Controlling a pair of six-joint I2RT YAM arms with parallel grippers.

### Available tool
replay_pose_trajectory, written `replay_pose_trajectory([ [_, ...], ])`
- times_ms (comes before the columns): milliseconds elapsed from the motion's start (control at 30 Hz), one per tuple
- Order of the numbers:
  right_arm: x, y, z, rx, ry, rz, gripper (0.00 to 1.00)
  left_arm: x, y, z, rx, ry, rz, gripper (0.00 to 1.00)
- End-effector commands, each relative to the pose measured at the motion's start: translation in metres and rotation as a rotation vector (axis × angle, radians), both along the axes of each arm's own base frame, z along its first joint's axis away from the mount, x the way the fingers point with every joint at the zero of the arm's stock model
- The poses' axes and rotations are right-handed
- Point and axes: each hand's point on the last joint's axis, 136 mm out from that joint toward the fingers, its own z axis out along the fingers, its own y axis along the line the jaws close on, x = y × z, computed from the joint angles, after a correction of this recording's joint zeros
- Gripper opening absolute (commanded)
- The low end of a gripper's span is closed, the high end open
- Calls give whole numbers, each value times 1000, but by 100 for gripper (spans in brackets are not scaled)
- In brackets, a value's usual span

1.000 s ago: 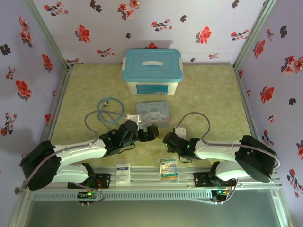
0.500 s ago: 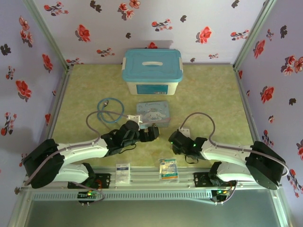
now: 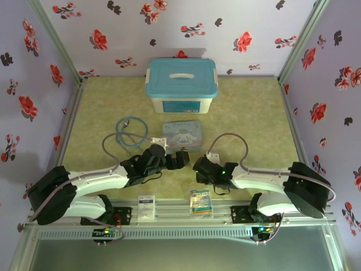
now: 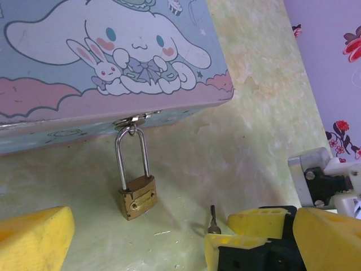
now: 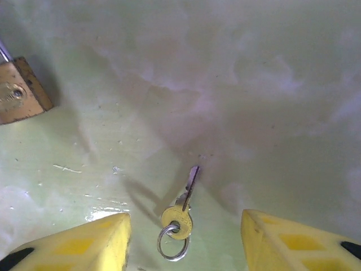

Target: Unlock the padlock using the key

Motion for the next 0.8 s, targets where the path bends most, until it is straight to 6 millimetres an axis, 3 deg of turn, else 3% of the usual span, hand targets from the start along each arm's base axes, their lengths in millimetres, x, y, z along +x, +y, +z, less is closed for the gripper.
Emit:
replay_pose_trajectory([
  [0,1,0,1,-56,-18,-16,49,1,1,7,-37,-18,24,100],
  [100,-3,-4,-4,-116,-22,-12,41,1,2,5,-42,-12,27,100],
  [267,-10,-6,-15,-137,9,-12,37,1,0,3,-46,-8,31,100],
  [600,-15,-8,-19,-126,1,14,12,3,-2,0,-51,-5,35,100],
  [767,-17,-15,-18,-121,-3,18,7,4,-4,-1,-58,-3,38,100],
])
